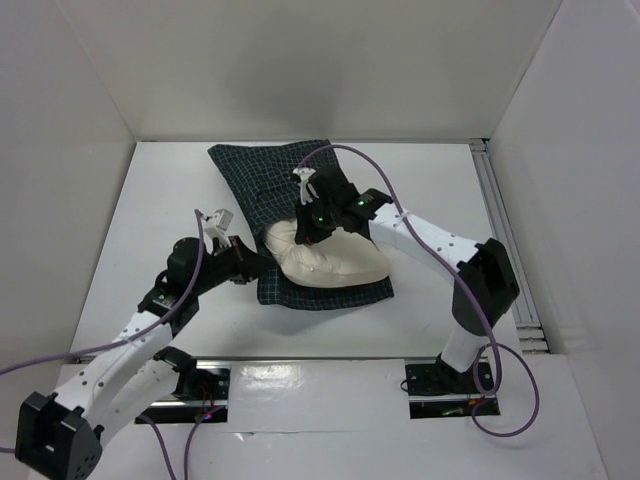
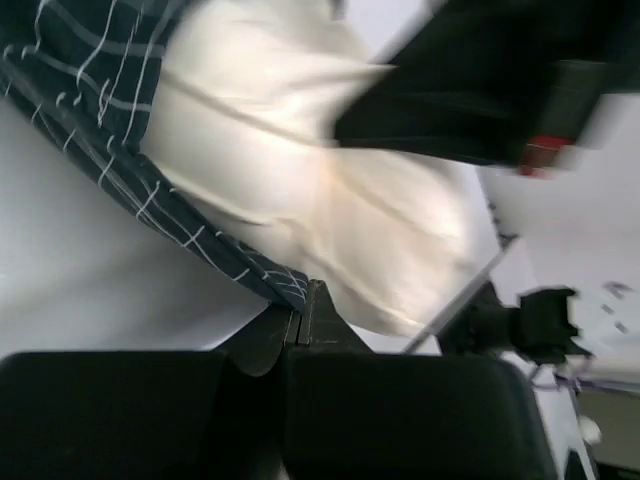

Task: Put the pillow into the pillowcase

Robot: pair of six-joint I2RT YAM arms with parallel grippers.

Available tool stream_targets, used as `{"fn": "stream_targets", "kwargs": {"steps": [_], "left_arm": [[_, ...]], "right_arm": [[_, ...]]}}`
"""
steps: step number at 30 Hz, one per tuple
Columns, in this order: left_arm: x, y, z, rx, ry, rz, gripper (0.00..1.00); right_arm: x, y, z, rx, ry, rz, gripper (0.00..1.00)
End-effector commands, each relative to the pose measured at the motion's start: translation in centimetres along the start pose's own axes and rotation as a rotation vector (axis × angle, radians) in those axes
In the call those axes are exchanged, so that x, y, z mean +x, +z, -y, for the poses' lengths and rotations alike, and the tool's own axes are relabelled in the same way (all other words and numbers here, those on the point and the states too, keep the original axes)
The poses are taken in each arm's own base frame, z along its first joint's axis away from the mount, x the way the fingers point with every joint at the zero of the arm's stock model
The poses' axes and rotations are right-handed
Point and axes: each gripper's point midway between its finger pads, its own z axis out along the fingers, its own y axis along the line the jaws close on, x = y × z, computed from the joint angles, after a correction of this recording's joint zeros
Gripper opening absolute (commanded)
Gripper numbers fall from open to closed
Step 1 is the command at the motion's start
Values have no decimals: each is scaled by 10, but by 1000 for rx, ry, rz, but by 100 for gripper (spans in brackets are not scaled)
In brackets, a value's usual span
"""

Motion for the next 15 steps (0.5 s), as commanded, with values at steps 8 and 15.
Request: {"fn": "stream_targets", "kwargs": {"steps": [8, 15], "left_arm": [[-21, -28, 80, 318, 0, 0, 0], [-20, -52, 137, 492, 26, -35, 0]], "right_arm": [[-177, -20, 23, 187, -8, 430, 0], [-192, -23, 3, 135, -43, 474, 0]]}}
